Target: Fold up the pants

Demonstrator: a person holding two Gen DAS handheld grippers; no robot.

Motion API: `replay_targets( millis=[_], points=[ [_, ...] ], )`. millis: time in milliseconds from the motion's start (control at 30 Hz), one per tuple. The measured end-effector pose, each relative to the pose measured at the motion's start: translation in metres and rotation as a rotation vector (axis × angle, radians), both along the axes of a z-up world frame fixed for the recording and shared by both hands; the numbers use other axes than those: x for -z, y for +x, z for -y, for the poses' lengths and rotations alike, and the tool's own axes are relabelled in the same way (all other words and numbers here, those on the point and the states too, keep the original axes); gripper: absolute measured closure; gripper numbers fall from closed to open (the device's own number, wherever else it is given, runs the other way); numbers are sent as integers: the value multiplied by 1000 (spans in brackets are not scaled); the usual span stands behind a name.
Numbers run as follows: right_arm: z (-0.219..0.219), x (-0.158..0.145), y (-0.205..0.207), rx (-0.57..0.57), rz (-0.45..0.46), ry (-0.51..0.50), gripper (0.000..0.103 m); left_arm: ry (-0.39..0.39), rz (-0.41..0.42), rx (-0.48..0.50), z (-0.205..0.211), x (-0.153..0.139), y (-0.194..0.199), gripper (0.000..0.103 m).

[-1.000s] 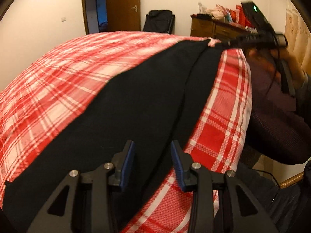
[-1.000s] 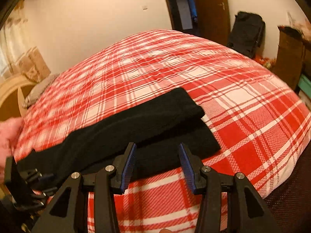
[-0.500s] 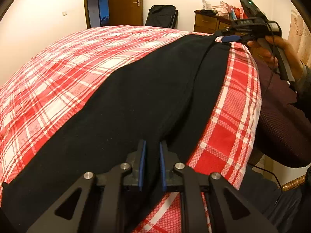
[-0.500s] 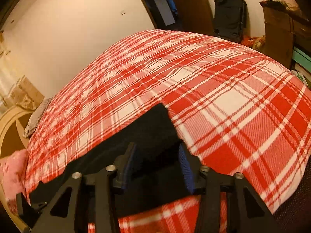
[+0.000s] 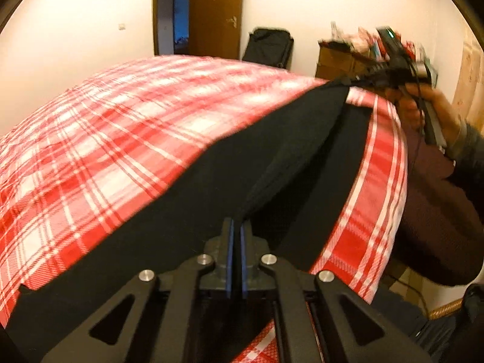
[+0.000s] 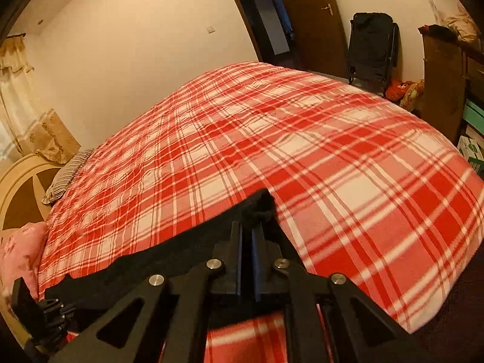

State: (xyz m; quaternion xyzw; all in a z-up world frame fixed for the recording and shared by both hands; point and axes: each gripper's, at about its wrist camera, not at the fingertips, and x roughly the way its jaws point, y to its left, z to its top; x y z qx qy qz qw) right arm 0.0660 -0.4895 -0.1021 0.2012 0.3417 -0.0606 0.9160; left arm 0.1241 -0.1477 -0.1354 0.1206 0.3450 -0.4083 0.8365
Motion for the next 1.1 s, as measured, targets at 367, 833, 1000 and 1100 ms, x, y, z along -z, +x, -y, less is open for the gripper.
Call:
replay_targets(
  millis=[367, 833, 1000, 1100],
  points=[
    [12, 37, -21, 38, -46, 31, 98, 32, -49, 72, 7, 30, -30, 99],
    [16, 39, -19, 66, -50, 26, 98, 10, -63, 56, 4, 33, -31, 99],
    [16, 40, -17, 78, -49, 19, 98, -13, -66, 56, 2, 29, -28, 99],
    [12, 38, -16, 69, -60, -10, 97, 0, -82, 68, 5, 37, -30, 99]
  ],
)
